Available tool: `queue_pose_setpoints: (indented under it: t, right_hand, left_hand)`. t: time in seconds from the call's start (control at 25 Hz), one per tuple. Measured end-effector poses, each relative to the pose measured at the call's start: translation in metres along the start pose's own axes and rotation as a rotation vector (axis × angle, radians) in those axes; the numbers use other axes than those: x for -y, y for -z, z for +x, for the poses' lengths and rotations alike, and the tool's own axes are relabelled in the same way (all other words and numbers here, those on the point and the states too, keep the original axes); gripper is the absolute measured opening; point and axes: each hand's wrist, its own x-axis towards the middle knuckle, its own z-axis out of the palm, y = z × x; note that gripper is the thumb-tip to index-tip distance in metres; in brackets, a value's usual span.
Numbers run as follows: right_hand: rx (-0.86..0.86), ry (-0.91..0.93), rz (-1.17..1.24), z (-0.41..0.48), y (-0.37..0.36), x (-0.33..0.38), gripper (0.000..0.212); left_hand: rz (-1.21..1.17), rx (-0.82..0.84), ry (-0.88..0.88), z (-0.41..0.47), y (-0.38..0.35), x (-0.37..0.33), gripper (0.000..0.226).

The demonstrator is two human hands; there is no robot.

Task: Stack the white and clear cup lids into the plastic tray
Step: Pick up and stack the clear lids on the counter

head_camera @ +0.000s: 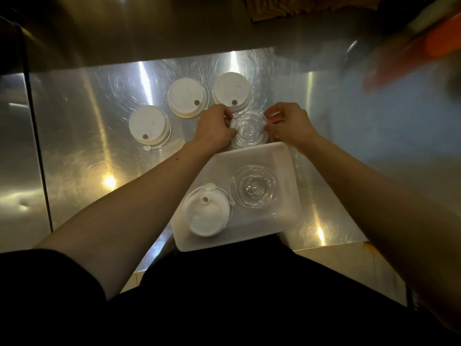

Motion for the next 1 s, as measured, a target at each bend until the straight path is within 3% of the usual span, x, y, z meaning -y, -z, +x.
queue_pose_setpoints:
  t: [0.24, 0.52, 0.76, 1.0]
  right_hand:
    - [0.0, 0.001, -0.002, 0.001, 0.001, 0.001, 0.032]
    - [0.003, -0.089, 0.182, 0.001, 0.004, -0.005, 0.037]
    - [-0.135, -0.067, 0.332, -0.001, 0.028, -0.003, 0.037]
    - [-0.283, -0.068, 0.252, -0.004, 0.048, -0.019, 0.031]
  left_hand:
    - [0.0, 0.022, 0.038, 0.001, -0.001, -0.002, 0.039]
    - [-0.141, 0.006, 0.053, -0.003, 0.0, -0.013, 0.039]
    - [-0.295, -0.04, 0.022, 0.001, 0.0, -0.041, 0.041]
    - [-0.2, 0.002, -0.066, 0.009, -0.026, -0.065, 0.044]
